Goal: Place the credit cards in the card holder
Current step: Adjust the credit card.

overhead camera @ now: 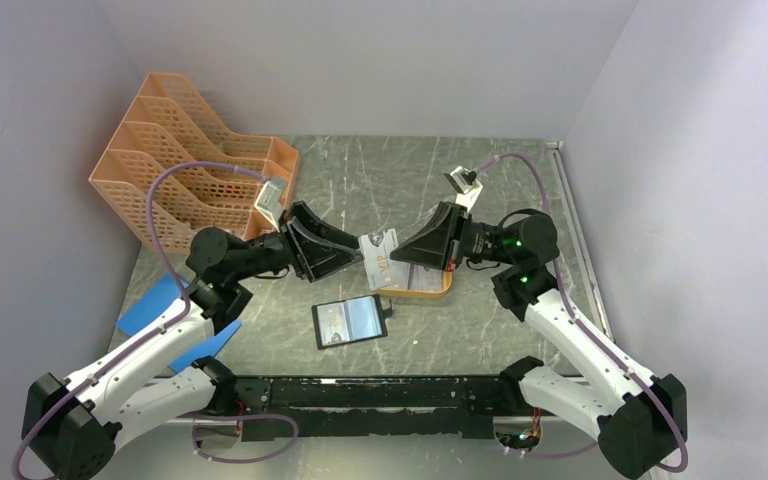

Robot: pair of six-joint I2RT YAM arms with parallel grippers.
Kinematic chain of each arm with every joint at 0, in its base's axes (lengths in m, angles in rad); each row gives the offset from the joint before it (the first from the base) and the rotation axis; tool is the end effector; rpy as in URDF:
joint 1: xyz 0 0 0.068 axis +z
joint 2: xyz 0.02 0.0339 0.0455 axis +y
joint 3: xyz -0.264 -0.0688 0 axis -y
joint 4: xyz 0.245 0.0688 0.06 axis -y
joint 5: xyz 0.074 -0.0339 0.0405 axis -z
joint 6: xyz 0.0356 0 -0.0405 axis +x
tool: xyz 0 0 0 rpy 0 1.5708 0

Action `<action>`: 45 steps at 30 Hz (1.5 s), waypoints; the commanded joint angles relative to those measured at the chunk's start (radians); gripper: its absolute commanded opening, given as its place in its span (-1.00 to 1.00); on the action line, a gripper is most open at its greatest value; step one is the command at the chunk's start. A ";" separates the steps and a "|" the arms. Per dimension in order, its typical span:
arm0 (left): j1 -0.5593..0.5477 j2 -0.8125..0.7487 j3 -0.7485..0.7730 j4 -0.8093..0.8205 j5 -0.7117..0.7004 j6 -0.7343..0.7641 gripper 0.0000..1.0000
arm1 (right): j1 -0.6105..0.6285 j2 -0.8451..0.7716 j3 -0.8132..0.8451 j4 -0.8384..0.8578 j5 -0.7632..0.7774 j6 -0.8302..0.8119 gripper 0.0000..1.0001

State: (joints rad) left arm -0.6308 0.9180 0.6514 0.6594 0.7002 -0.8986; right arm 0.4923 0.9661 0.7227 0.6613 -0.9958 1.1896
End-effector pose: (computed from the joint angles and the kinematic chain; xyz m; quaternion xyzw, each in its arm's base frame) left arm 0.1523 -0.1396 0.3553 0.2130 0.5552 -0.6782 0.4317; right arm 0.1687 0.1244 0.3678 -0.2127 0.5869 0.7225 0.2971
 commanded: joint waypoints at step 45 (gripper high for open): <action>-0.025 0.118 0.055 0.106 0.048 -0.049 -0.86 | 0.041 -0.016 0.011 -0.144 0.019 -0.120 -1.00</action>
State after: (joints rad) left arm -0.6231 1.0241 0.6769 0.8066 0.7391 -0.9703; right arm 0.5045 0.9569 0.7227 0.5396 -0.9699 1.1019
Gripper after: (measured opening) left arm 0.056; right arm 0.010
